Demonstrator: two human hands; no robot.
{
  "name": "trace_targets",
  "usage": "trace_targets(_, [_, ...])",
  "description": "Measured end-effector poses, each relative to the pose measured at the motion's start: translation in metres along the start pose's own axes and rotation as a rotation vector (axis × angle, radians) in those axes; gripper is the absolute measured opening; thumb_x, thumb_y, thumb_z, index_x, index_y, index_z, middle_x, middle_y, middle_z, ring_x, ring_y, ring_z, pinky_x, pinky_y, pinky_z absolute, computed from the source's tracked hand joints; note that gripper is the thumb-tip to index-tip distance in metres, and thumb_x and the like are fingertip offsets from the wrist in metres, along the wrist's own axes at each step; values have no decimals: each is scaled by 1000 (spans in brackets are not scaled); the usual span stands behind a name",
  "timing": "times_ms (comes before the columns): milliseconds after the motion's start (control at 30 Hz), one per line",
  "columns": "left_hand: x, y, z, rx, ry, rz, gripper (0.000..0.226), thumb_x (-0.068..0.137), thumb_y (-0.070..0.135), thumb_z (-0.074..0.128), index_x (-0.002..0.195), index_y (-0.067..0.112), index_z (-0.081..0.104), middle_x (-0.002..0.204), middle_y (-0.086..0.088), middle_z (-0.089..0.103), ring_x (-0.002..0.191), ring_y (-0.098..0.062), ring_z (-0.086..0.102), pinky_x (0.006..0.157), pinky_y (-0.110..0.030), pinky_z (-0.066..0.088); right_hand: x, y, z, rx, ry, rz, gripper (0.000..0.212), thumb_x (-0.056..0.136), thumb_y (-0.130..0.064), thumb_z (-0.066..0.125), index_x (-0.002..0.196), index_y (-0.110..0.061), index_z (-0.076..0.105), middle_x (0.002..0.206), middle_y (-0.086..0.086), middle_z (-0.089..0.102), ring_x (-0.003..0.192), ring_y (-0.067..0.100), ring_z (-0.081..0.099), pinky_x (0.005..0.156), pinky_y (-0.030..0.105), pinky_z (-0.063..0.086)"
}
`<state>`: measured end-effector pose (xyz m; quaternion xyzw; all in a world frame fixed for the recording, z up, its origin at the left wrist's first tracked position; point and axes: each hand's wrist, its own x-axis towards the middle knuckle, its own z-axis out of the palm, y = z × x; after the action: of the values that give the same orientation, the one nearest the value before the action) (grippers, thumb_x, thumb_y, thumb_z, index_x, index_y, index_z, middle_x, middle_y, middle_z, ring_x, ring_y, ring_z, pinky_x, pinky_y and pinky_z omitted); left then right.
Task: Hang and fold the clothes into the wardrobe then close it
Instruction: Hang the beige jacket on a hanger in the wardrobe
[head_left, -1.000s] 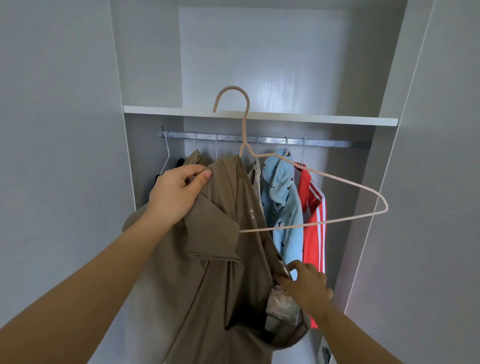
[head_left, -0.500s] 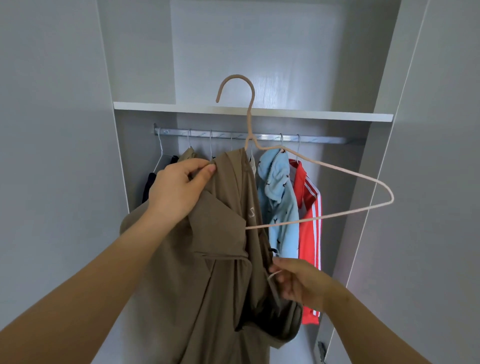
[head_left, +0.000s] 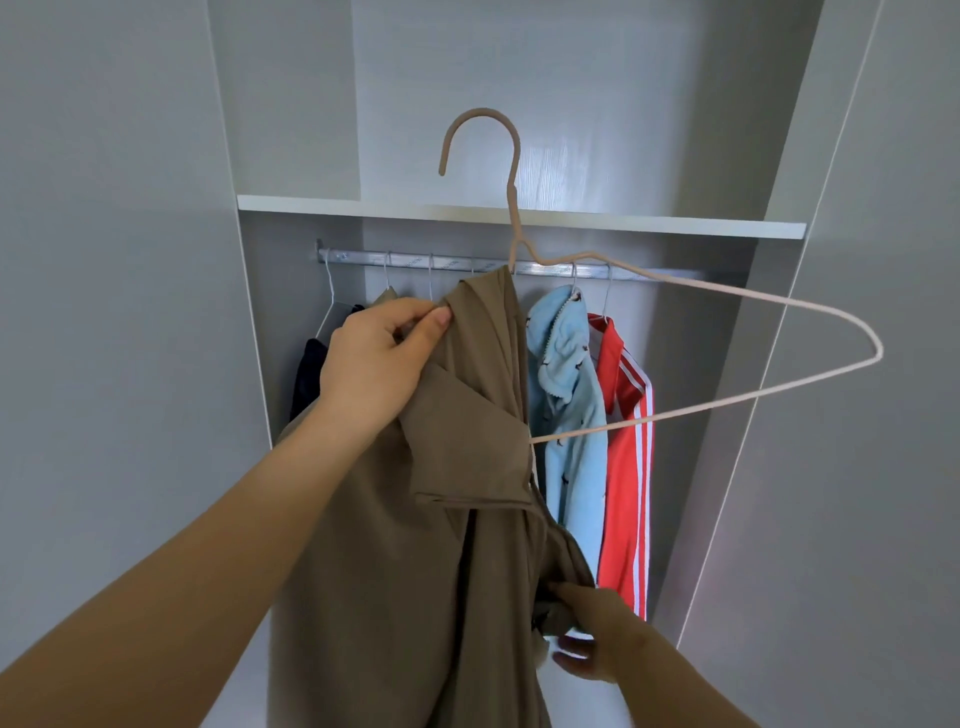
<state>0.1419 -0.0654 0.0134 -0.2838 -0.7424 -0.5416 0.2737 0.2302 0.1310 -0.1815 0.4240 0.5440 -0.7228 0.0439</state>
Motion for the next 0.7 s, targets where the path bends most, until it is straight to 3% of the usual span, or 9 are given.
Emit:
trace_targets(67, [1,-4,-3,-25,-4,9,17,91,30,57,80,41,65,75,-7,66,75,-23,61,75,-44,52,2,1,2,64,-57,-39,11,86,2,57,97,3,57,70,16,62,67,26,55,59,34,46])
trace_targets(100, [1,-6,-4,-35,-4,14,21,91,29,57,78,44,64,75,-7,66,74,-22,61,73,-40,52,3,-2,2,87,-43,-80,6,87,6,52,89,4,58,64,16,60,63,25,54,56,32,45])
trace_targets(167, [1,-11,-7,-41,-1,25,27,91,26,57,75,47,62,73,-10,65,69,-17,59,70,-33,48,2,-13,3,168,-63,-140,14,91,4,44,86,4,57,62,18,60,61,28,52,55,32,43])
trace_targets(267, [0,-20,-15,-37,-4,13,24,91,23,57,79,42,64,80,-14,67,80,-28,62,79,-40,50,-5,-30,3,316,-168,-178,20,98,-12,45,94,0,60,67,17,65,67,30,55,62,38,46])
trace_targets(367, [0,-32,-26,13,4,0,17,91,24,56,84,36,66,86,-15,68,86,-30,62,82,-40,49,-12,-44,1,367,-206,-214,26,96,-22,49,86,-3,64,65,15,70,78,31,58,65,40,46])
trace_targets(500, [-3,-52,-42,130,-57,-12,17,92,19,55,92,13,72,81,-13,67,79,-27,60,70,-14,43,-17,-59,-7,370,-201,-260,27,96,-27,48,92,-6,64,84,15,67,80,28,59,67,39,47])
trace_targets(567, [-8,-64,-52,174,-83,-29,17,91,15,56,92,7,72,76,-5,66,76,-18,58,65,-6,38,-16,-65,-15,376,-196,-296,26,96,-25,47,94,-5,64,91,16,64,83,28,59,70,38,48])
trace_targets(633, [-13,-76,-61,249,-137,-26,16,91,14,57,93,9,72,79,4,65,79,-13,58,70,-13,42,-18,-71,-23,390,-194,-335,25,94,-23,48,93,-3,64,92,18,65,86,29,59,72,39,48])
trace_targets(700, [-18,-88,-69,352,-205,-11,16,90,18,58,93,14,73,83,4,67,80,-17,60,70,-24,43,-20,-77,-32,423,-209,-356,25,92,-23,50,87,-3,64,79,16,67,77,29,62,69,38,48])
